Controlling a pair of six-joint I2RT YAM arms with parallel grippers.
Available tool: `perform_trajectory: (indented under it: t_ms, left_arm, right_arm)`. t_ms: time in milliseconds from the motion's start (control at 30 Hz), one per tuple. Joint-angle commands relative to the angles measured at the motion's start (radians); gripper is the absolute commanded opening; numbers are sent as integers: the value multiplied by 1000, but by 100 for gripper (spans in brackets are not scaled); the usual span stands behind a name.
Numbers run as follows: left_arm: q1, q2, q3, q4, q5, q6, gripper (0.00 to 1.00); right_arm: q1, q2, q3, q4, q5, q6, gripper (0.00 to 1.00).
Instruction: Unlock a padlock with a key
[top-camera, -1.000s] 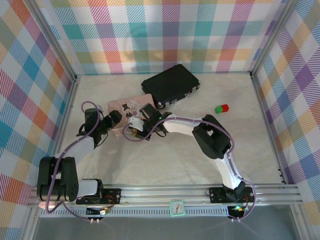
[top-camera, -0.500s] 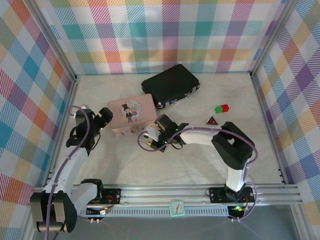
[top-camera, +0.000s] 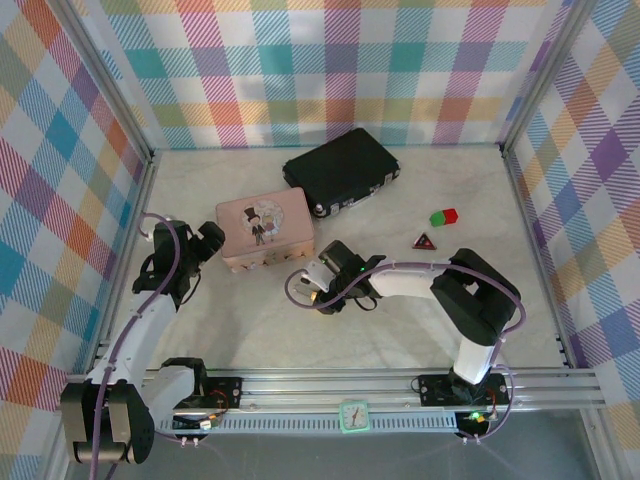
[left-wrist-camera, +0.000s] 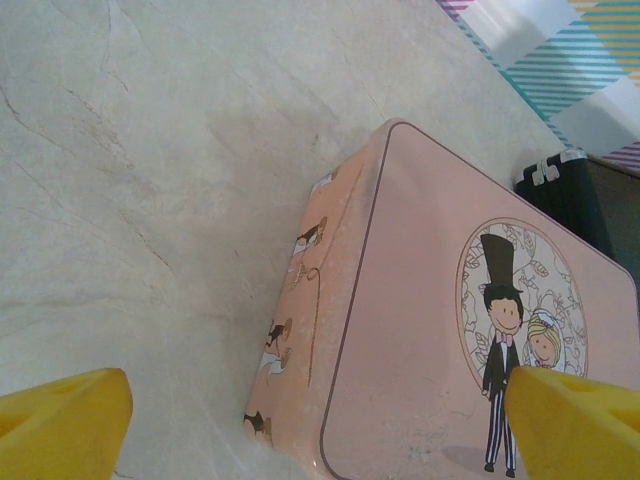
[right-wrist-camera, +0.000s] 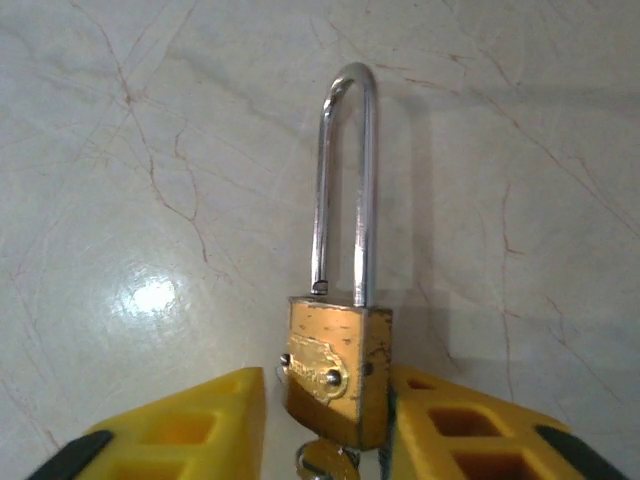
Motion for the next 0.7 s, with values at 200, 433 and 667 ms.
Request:
perform_trajectory:
  t_ms: [200,433,667]
  left_arm:
    - [11,49,39,35,-115,90,96]
    - [11,76,-7,215,-256,202,96]
    - [11,195,-38,331,-371,326,96]
  right_arm:
    - [-135,-122,-2,52,-38,111,72]
    - [-366,-263,-55,154,-41,232,90]
    - [-573,-300,-122,279,237,217,91]
